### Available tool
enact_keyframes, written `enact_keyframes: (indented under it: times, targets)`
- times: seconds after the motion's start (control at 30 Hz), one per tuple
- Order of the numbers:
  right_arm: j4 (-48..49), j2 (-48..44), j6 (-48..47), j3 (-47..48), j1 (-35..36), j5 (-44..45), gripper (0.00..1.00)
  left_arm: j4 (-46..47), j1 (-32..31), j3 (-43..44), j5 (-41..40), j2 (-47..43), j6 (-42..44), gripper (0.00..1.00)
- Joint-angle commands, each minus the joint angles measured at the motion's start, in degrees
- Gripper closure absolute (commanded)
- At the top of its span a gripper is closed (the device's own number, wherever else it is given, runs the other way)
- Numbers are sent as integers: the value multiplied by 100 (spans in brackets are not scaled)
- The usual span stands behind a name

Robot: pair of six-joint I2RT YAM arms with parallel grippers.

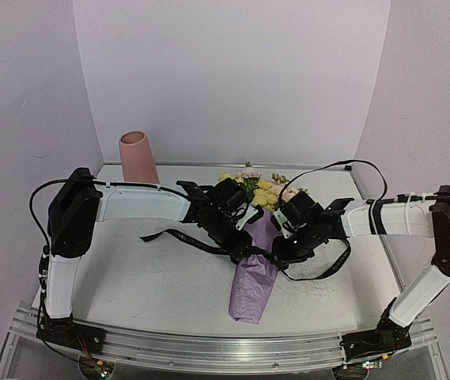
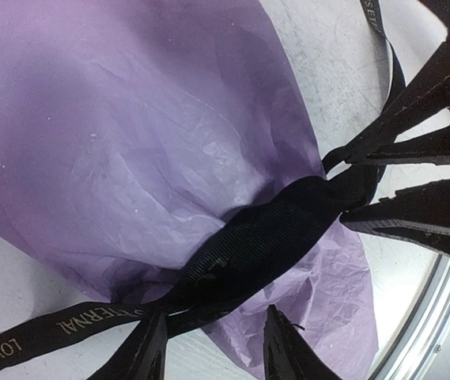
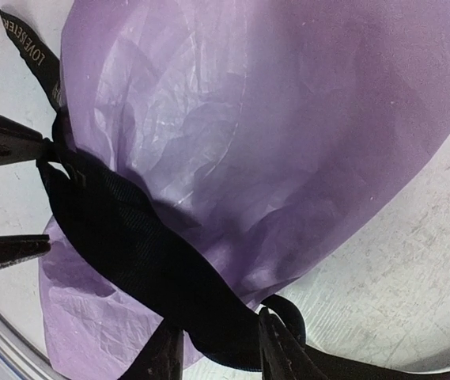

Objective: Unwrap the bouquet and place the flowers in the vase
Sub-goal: Untie the ribbon from the wrapping paper.

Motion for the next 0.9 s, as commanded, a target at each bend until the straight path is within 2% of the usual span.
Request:
enact_keyframes:
  times: [0.0, 0.13, 0.37, 0.5, 0.6, 0.67, 0.73, 0.77, 0.87]
  targets:
    - [-266, -116, -69, -48, 22, 71, 66, 58, -25, 205, -132, -46, 19, 55]
    - [-310, -101, -59, -48, 24, 117, 67, 2, -23, 186, -487, -35, -65, 59]
    - [-486, -199, -38, -78, 23, 395, 69, -84, -23, 129, -1621, -240, -212, 87]
    - [-601, -212, -32, -130, 22, 708, 70, -119, -24, 48, -1796, -317, -139, 95]
    - [-710, -246, -29, -143, 19, 866, 71, -142, -23, -6, -1828, -345, -132, 95]
    - [-741, -312, -21, -163, 20, 895, 70, -143, -23, -30, -1755, -399, -129, 90]
    - [-742, -376, -14, -170, 23, 875, 70, -133, -23, -47, -1451, -491, -64, 76]
    - [-742, -397, -14, -165, 21, 857, 70, -113, -23, -49, -1169, -542, -16, 65]
    - [-742, -391, -7, -140, 18, 787, 70, -14, -30, -34, -600, -632, 104, 50]
